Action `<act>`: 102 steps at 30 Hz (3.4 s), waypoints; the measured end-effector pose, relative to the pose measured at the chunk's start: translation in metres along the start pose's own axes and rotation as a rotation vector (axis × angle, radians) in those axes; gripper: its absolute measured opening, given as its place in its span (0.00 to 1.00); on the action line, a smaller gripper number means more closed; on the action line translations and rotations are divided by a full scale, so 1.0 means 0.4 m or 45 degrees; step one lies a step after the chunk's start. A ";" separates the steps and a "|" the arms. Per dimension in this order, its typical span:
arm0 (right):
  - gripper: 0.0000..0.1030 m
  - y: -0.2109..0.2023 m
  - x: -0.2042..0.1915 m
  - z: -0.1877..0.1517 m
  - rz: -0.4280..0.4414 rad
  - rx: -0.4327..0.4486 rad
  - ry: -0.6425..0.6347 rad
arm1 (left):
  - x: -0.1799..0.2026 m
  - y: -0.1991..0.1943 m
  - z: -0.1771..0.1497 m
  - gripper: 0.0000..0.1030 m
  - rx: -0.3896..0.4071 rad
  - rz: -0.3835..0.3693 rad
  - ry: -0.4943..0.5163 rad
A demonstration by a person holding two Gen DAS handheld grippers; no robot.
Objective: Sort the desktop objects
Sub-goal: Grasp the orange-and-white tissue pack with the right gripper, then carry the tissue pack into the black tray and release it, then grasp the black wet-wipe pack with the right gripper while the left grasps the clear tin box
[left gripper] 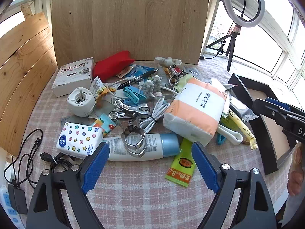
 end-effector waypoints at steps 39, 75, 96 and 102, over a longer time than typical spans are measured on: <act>0.44 0.197 -0.021 0.153 0.385 -0.318 -0.125 | 0.139 0.106 0.096 0.57 -0.098 -0.214 -0.108; 0.44 -0.270 0.724 -0.188 -0.113 -0.023 0.552 | 1.002 -0.016 0.091 0.59 -0.106 -0.502 0.791; 0.49 -0.149 0.540 -0.074 0.074 -0.110 0.421 | 0.602 0.041 0.232 0.70 -0.114 -0.316 0.414; 0.52 -0.065 0.409 0.000 0.126 -0.181 0.264 | 0.422 0.102 0.299 0.73 -0.164 -0.224 0.219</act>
Point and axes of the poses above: each gripper's, at about its wrist camera, not at the fingertips, and y roughly the way its jaws point, x to its right, z to its top, the point moved 2 cm from there along y, roughly the way its jaws point, and after that the axes turned 11 degrees about -x, right-handed, at the moved point
